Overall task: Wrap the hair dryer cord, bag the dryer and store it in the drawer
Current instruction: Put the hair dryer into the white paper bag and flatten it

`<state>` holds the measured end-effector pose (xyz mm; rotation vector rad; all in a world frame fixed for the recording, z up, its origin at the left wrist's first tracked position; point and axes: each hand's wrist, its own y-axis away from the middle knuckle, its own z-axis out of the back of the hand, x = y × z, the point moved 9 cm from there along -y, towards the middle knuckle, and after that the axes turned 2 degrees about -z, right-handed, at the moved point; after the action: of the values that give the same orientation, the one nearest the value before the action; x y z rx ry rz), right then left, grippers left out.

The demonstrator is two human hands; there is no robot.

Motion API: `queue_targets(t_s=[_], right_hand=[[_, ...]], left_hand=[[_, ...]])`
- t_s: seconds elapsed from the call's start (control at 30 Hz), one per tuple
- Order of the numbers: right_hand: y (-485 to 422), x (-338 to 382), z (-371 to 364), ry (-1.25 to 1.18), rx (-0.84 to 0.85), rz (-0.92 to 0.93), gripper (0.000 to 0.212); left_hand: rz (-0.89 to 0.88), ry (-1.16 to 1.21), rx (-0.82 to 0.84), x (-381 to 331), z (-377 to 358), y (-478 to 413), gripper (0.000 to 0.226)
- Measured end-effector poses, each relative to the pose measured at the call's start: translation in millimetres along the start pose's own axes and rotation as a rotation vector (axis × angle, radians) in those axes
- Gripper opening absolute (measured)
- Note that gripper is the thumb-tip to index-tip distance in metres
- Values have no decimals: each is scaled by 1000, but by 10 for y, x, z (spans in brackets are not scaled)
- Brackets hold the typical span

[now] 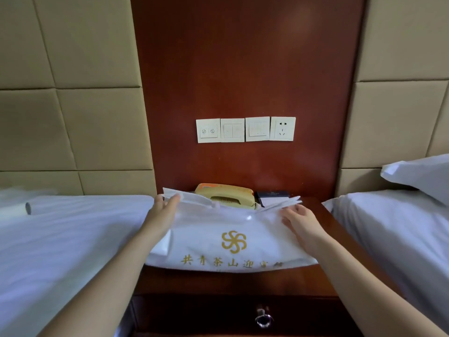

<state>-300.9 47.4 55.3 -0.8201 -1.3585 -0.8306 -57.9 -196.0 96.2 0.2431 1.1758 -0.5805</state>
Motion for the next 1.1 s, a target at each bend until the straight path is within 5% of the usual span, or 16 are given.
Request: queue_targets(t_s=[0.1, 0.23, 0.4, 0.5, 0.6, 0.7, 0.8, 0.9, 1.1], right_hand=[[64, 15, -156, -89, 115, 45, 64], [129, -9, -386, 364, 216, 93, 81], [250, 76, -554, 1012, 87, 276, 68], [492, 256, -362, 1150, -124, 379, 61], [816, 299, -69, 1026, -240, 432, 60], [856, 101, 247, 816, -174, 253, 63], [759, -129, 426, 560, -120, 54, 53], [742, -168, 397, 352, -100, 61, 14], [770, -247, 381, 74, -205, 93, 18]], left_hand=[[-7, -250, 89, 161, -175, -86, 86], [-94, -695, -248, 42, 74, 33, 74], [-58, -430, -303, 188, 210, 299, 67], [-59, -241, -315, 376, 284, 435, 67], [-16, 56, -329, 560, 348, 534, 56], [-50, 280, -357, 594, 406, 668, 37], [-112, 314, -358, 591, 382, 852, 20], [-176, 328, -374, 606, 372, 1002, 24], [-207, 362, -362, 787, 242, 1219, 11]])
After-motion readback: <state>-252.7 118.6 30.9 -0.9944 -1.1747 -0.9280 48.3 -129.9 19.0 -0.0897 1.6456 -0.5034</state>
